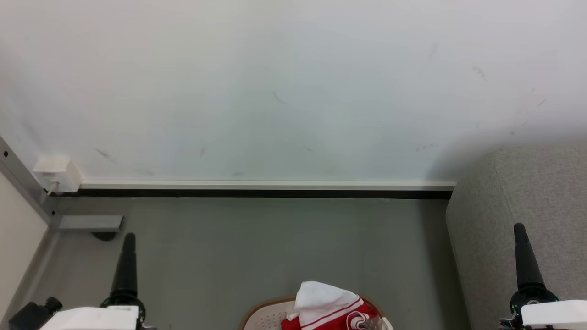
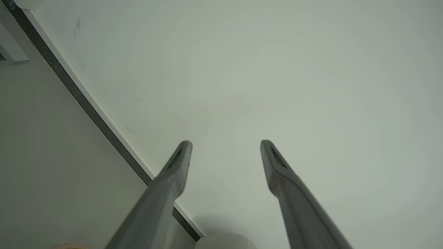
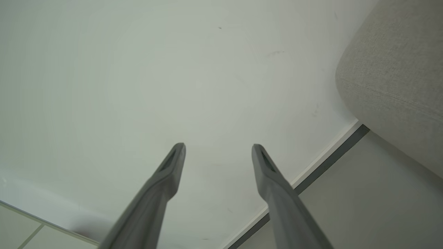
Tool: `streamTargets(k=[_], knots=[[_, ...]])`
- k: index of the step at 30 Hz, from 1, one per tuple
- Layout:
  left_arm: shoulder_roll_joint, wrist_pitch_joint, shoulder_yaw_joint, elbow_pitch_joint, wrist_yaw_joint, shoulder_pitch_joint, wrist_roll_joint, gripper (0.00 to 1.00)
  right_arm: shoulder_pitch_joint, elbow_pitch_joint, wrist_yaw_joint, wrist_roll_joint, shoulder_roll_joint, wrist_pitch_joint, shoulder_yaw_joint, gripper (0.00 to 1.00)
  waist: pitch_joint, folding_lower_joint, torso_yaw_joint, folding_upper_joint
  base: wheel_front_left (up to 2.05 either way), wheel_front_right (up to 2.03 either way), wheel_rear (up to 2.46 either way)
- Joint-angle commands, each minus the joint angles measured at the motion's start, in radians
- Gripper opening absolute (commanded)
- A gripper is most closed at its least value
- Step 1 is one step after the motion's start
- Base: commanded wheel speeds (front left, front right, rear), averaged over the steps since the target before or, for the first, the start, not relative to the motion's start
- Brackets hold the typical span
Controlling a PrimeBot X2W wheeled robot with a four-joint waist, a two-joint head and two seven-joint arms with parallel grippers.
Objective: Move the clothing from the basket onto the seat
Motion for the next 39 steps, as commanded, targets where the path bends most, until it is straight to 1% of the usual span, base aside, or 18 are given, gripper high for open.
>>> streamTargets(k=[1,11,17,26,39], knots=[[0.007,-0.011,0.001,-0.019,-0.006,-0.003,0.054,1.00,-0.024,-0.009,-0.001,-0.065,-0.002,-0.005,-0.017,1.00,-0.001,0.0000,0.000,0.0000,0.00,0.00,0.00],[0.008,-0.046,-0.011,-0.027,-0.012,0.014,0.307,1.00,-0.013,0.004,-0.001,-0.355,0.024,-0.015,-0.048,1.00,-0.006,0.0000,-0.003,0.0000,0.00,0.00,0.00],[0.009,-0.066,-0.014,-0.024,-0.005,0.020,0.419,1.00,-0.009,0.012,-0.001,-0.500,0.036,-0.021,-0.052,1.00,-0.010,0.0000,-0.005,0.0000,0.00,0.00,0.00],[0.012,-0.094,-0.012,-0.014,-0.005,0.029,0.539,1.00,-0.011,0.038,-0.001,-0.642,0.051,-0.029,-0.052,1.00,-0.015,0.0000,-0.008,0.0000,0.00,0.00,0.00],[0.014,-0.128,-0.018,-0.015,-0.011,0.042,0.687,1.00,-0.016,0.079,-0.001,-0.804,0.073,-0.039,-0.066,1.00,-0.026,0.0000,-0.015,0.0000,0.00,0.00,0.00]])
